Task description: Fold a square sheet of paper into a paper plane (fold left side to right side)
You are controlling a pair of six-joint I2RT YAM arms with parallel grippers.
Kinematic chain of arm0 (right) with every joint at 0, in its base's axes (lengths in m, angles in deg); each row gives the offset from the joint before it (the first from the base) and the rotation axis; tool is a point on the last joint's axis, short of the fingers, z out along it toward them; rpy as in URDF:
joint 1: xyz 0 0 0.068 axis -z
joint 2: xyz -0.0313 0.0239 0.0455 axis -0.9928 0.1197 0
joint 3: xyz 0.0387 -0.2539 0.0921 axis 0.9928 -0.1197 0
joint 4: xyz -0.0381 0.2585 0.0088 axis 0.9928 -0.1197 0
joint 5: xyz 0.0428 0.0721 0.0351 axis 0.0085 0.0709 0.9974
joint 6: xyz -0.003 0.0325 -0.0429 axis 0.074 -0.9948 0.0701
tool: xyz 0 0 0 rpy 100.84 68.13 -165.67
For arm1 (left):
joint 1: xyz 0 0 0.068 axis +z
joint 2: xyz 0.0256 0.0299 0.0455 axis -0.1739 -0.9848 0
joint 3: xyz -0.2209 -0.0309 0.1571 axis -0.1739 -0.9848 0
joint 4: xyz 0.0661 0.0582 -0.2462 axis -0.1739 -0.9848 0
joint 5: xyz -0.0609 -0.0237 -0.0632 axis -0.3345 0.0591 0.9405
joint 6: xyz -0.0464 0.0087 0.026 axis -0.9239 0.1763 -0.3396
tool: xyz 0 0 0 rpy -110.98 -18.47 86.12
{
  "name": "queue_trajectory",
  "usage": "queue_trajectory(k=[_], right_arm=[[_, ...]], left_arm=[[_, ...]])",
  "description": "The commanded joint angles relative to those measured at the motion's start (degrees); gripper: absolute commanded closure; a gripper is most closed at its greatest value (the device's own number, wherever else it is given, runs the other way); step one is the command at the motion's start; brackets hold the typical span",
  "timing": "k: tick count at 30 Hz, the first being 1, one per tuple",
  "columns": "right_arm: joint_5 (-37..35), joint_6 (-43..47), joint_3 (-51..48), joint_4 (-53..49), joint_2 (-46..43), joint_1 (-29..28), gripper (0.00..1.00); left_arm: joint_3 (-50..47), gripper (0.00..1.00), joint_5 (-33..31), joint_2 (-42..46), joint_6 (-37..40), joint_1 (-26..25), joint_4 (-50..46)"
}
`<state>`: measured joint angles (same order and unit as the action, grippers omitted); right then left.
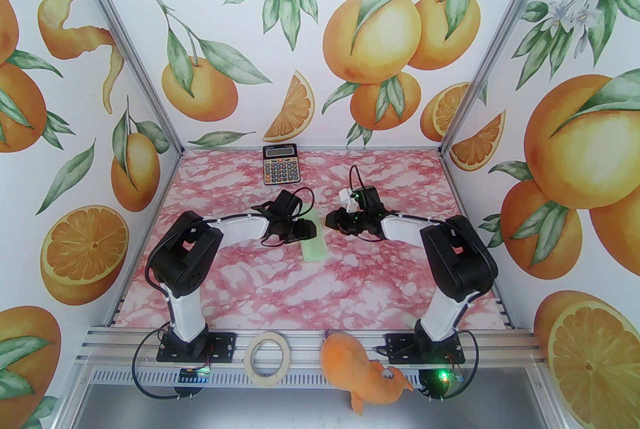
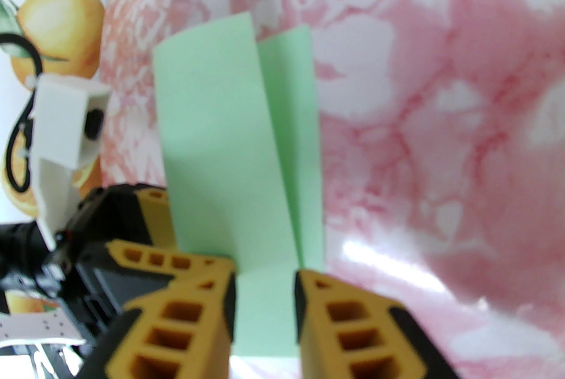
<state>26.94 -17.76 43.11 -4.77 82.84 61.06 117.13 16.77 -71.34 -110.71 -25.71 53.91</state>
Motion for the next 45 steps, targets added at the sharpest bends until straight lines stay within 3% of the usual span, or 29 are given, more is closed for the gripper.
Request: queue_trajectory(k=[1, 7, 21, 35, 40, 42, 45], right_arm=[[1.27, -1.27, 1.12, 2.73, 3.07, -2.27, 0.81], [0.76, -1.57, 2.89, 1.85, 6.49, -4.95, 0.88], [-5.08, 1.26, 2.73, -3.21, 9.79, -5.09, 0.88], [-4.29, 0.69, 1.78, -1.58, 9.01, -4.52, 0.85], [-3.55, 0.16, 1.58, -0.87, 8.13, -4.45, 0.8], [-2.86, -0.18, 1.58, -0.45, 7.13, -4.31, 0.78], [-2.15, -0.76, 1.58, -0.11, 4.76, -3.82, 0.73]], left_arm=[[1.68, 0.42, -3.83, -5.41, 2.24, -0.83, -5.32], [1.68, 0.42, -3.77, -6.05, 2.41, -1.06, -5.14], [0.97, 0.38, -2.33, -0.42, 3.38, -0.01, -5.12], [-14.93, 0.42, 6.68, 8.11, -3.02, 4.43, 16.57], [-16.24, 0.49, 7.7, 6.49, -4.79, 4.88, 20.63], [-15.79, 0.56, 7.99, 5.77, -4.83, 4.79, 20.74], [-15.08, 0.57, 7.91, 4.9, -4.49, 4.49, 20.46]])
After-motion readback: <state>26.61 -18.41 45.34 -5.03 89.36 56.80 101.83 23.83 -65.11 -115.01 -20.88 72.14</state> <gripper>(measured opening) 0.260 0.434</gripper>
